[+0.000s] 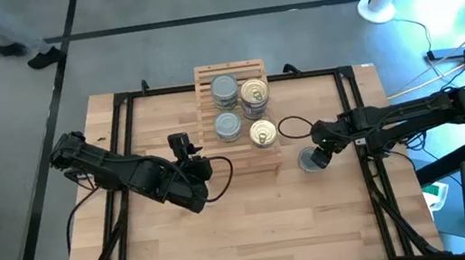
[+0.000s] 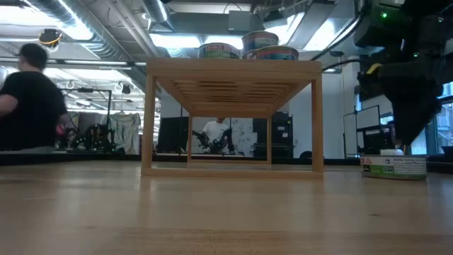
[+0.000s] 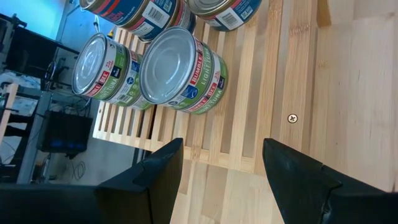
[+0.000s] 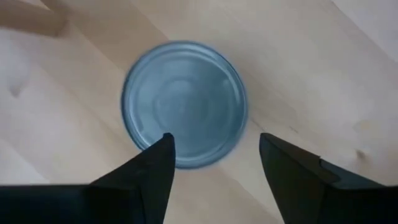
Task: Stack canned seafood by type on shelf
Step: Stack the green tuna can on top of the green tuna can on the shelf
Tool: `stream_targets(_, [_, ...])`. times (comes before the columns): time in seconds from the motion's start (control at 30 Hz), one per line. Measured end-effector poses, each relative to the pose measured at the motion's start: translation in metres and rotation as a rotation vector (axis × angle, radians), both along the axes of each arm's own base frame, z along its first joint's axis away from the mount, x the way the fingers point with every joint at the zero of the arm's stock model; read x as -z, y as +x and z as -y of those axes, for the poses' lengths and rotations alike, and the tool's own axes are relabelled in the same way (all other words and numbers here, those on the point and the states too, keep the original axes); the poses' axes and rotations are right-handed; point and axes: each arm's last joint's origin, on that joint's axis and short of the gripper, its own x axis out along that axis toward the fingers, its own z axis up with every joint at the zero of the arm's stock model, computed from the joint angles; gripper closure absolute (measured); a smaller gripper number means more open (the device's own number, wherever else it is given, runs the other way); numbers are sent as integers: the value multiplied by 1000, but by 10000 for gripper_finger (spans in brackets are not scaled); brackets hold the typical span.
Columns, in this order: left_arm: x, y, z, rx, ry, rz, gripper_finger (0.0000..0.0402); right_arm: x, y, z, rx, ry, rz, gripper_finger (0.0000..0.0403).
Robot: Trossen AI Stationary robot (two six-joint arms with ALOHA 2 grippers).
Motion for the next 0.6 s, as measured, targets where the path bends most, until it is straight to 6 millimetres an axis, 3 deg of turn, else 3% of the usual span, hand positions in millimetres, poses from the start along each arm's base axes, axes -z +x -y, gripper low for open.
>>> stream_targets(0.33, [0, 0, 0, 0, 0, 1, 185, 3, 2, 1, -134, -37, -21, 186])
stream_targets(0.6, [0, 0, 0, -6, -5, 8, 185, 20, 11, 22, -111, -9, -122, 187])
